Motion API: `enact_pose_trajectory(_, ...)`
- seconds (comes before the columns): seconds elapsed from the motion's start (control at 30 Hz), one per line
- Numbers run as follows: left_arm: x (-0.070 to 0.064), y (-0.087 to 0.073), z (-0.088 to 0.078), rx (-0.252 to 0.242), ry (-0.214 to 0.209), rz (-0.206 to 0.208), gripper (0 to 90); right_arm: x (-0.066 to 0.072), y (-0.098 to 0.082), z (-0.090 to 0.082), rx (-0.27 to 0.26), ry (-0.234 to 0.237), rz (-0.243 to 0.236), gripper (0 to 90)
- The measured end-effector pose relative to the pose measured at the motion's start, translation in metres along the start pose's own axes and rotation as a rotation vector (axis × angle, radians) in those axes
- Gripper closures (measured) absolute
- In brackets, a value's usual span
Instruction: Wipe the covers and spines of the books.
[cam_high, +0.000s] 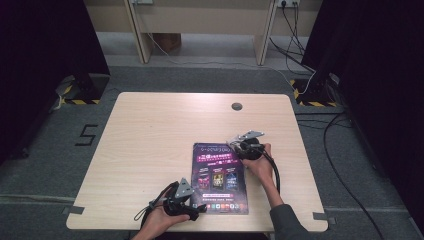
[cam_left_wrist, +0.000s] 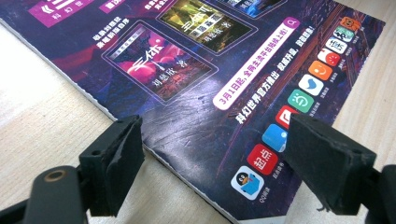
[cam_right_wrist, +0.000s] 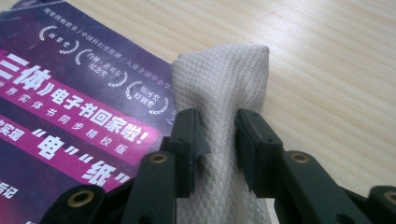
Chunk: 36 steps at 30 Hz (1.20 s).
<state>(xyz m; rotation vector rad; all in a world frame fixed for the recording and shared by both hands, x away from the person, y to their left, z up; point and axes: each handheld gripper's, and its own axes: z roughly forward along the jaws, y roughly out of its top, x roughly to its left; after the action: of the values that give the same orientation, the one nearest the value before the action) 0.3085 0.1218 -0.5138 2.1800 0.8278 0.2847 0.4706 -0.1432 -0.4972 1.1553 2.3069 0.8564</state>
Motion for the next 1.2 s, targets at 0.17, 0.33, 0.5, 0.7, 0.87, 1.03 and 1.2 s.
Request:
enact_pose_trajectory(0.17,0.0,0.0,0.0,0.003,0.001,-0.002,18.5,0.024,0.006,0.003,0.003,0.025,-0.09,68.1)
enact_pose_trajectory(0.33,0.0,0.0,0.0,-0.001,-0.001,-0.004,18.6,0.037,0.009,0.004,0.006,0.062,-0.131,68.7)
enact_pose_trajectory(0.5,0.0,0.0,0.0,-0.001,-0.003,-0.004,18.5,0.023,0.007,0.002,-0.02,0.16,0.044,61.0)
enact_pose_trajectory(0.7,0.001,0.0,0.0,0.0,-0.007,-0.006,18.5,0.02,0.012,-0.008,-0.049,0.144,0.007,69.2)
enact_pose_trajectory(0.87,0.0,0.0,0.0,0.002,-0.006,-0.007,18.6,0.019,0.005,0.0,-0.006,0.107,-0.025,73.3)
enact_pose_trajectory(1.03,0.0,-0.001,0.0,0.002,-0.005,-0.005,18.8,0.01,0.003,-0.001,-0.001,0.062,-0.011,74.3)
enact_pose_trajectory(1.2,0.0,-0.001,0.0,0.001,-0.006,-0.008,18.9,-0.008,-0.002,-0.003,-0.01,0.012,0.043,73.6)
